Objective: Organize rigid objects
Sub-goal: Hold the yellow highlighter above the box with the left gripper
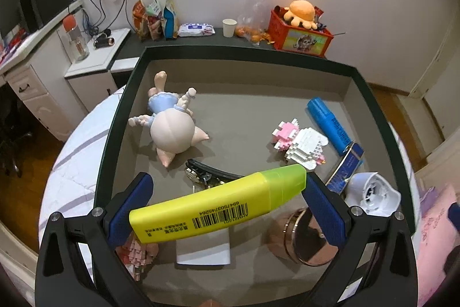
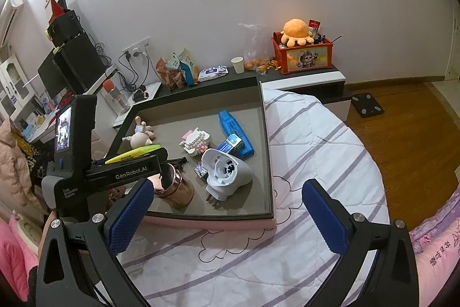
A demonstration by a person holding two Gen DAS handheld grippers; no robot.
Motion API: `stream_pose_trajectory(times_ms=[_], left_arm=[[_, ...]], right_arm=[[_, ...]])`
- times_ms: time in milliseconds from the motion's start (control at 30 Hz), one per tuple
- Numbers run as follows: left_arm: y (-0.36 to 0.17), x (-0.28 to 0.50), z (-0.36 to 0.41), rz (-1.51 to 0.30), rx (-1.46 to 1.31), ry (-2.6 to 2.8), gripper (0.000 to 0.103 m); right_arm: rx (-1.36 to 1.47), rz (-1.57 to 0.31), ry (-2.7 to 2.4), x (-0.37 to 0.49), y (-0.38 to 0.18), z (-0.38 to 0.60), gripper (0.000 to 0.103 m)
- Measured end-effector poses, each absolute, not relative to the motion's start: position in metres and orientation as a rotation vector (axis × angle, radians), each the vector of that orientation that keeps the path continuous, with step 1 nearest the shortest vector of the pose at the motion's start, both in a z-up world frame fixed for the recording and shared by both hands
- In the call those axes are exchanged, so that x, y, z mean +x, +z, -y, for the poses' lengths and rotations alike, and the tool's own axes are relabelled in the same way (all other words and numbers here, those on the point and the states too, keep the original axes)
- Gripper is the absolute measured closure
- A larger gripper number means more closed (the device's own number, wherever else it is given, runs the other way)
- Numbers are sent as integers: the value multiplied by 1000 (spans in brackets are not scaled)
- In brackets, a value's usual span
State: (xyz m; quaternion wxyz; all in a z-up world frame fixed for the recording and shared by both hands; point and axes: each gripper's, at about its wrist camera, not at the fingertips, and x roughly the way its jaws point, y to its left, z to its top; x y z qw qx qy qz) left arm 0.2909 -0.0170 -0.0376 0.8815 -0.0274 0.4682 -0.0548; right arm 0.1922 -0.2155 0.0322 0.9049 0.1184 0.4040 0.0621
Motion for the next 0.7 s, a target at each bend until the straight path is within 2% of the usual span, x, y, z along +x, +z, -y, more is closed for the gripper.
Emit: stream_pose_trajectory(times_ms=[700], left_arm=[[-30, 282, 8, -884, -18, -89, 0]], right_arm=[[236, -848, 142, 196, 25, 210, 0]])
